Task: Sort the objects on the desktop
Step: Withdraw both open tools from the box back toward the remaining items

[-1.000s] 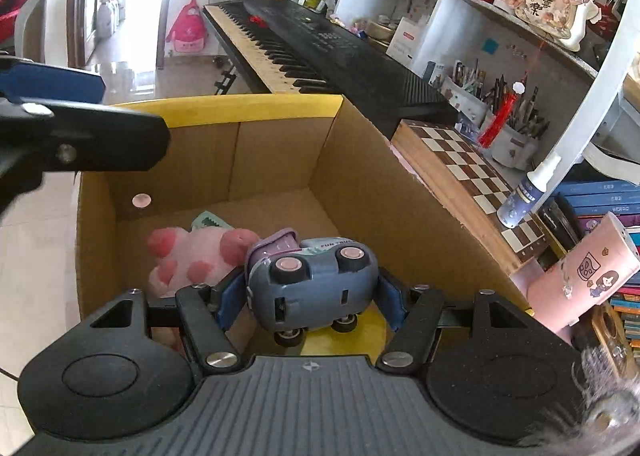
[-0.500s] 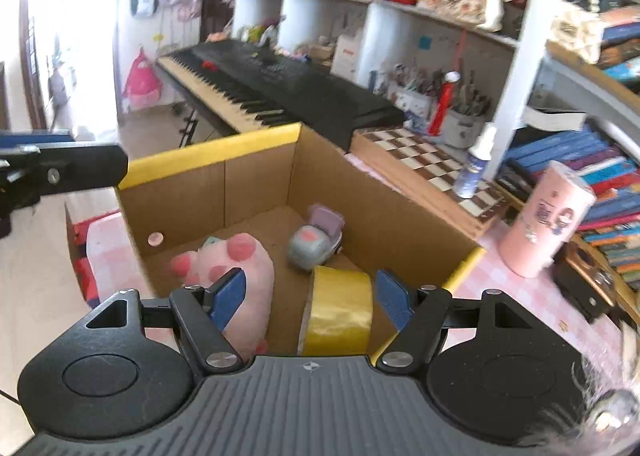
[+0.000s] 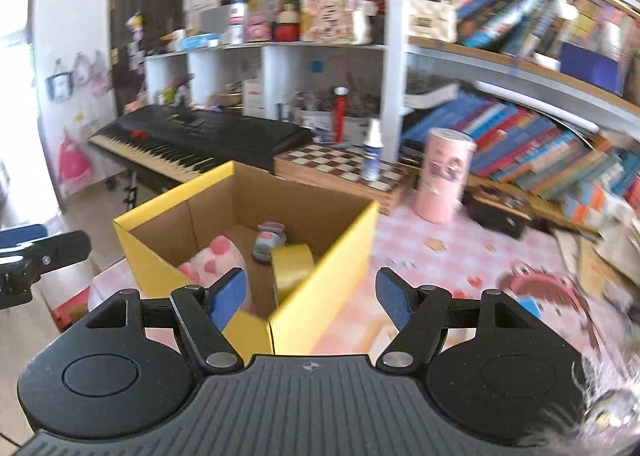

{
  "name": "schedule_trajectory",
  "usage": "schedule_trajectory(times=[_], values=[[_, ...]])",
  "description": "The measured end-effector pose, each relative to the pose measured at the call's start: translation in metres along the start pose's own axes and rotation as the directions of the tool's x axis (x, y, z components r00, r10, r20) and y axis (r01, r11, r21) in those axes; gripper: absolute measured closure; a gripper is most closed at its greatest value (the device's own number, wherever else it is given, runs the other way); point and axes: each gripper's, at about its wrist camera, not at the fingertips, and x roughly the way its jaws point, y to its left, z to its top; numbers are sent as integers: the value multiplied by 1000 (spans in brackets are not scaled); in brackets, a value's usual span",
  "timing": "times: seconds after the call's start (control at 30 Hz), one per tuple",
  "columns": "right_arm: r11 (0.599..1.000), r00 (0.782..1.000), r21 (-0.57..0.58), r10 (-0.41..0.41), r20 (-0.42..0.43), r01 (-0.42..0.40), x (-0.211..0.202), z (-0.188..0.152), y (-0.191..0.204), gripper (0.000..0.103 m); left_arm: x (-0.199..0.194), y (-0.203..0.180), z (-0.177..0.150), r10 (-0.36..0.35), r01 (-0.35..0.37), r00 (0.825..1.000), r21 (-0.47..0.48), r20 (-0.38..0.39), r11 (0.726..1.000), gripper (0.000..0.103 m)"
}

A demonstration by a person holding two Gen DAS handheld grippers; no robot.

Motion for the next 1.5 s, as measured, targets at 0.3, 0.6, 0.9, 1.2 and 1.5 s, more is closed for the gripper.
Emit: schedule_trajectory(times=[0.3,0.6,0.9,1.2,1.5], values=[[991,997,109,-76,-15,77,-60,-43,15,36,-54,12,-26,1,-1,1000,-6,-30,1000,32],[972,980,128,-196,-20,197,-110,-84,33,36,-83,4,-50,8,-4,993,35,-114,999,32],[965,969,111,-229,-91,238,-133,-119,47,36,-88,-22,-68,-135,155,976,111,-172,982,32],[943,951,147,-283,-121,299,-144,-128,30,36,-81,-52,-74,-225,259,952,152,-208,954,32],[915,932,191,-331,-145,355,-153,-136,-2,36,-68,-89,-78,-279,331,925,184,-260,926,32]])
